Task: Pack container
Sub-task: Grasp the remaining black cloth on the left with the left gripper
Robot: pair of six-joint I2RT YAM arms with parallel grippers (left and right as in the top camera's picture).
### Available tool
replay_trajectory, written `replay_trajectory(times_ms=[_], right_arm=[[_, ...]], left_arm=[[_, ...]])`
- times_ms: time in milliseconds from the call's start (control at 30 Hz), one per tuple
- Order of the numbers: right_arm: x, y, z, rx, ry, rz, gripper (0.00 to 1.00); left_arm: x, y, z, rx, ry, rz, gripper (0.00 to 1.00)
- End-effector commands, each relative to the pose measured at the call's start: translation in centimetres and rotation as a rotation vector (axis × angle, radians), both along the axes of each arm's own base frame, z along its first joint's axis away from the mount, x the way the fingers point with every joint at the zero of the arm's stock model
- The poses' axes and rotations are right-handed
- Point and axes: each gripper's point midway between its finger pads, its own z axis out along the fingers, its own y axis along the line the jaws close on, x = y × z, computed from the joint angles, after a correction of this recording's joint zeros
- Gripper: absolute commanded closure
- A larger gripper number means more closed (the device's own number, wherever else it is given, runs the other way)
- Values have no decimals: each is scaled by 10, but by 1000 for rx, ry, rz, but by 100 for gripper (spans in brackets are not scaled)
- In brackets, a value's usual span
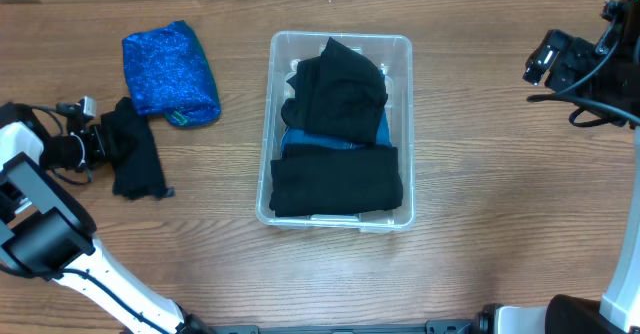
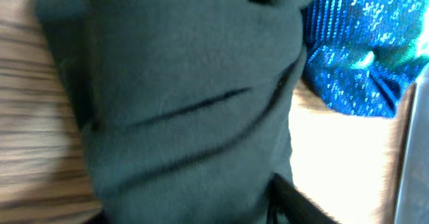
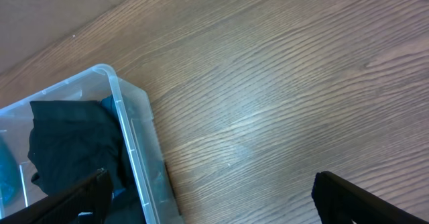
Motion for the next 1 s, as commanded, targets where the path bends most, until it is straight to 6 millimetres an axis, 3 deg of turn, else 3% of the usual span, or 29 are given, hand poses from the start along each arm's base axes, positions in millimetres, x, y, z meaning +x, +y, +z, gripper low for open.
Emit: replay_trajectory(times_ms=[0,100,267,367,467,567,733,833,967], right_arm=[[1,-2,-1,-11,2,-2,0],[1,-2,-1,-11,2,-2,0],[1,-2,-1,-11,2,-2,0],[1,-2,-1,-11,2,-1,0],[1,-2,-1,-12,2,-2,0],[1,-2,-1,-12,2,-2,0],[1,-2,-1,-12,2,-2,0],[1,-2,-1,-12,2,-2,0],[1,-2,-1,-11,2,-1,0]], left_arm=[[-33,-29,-61,-35,208,-47,66],[-30,-36,-60,-48,200,-58,78],[-23,-45,-49,-116,155,-53,87],[-18,-48,-35,-146,130,-50,91],[-8,-47,-9,-153,76,-49,94],[2,-44,29,-105,2,-58,96],[13,-49,116,16,-166,-70,96],[12,-70,180,92,-290,-96,96],[5,-114,249,185,-431,-169,96]])
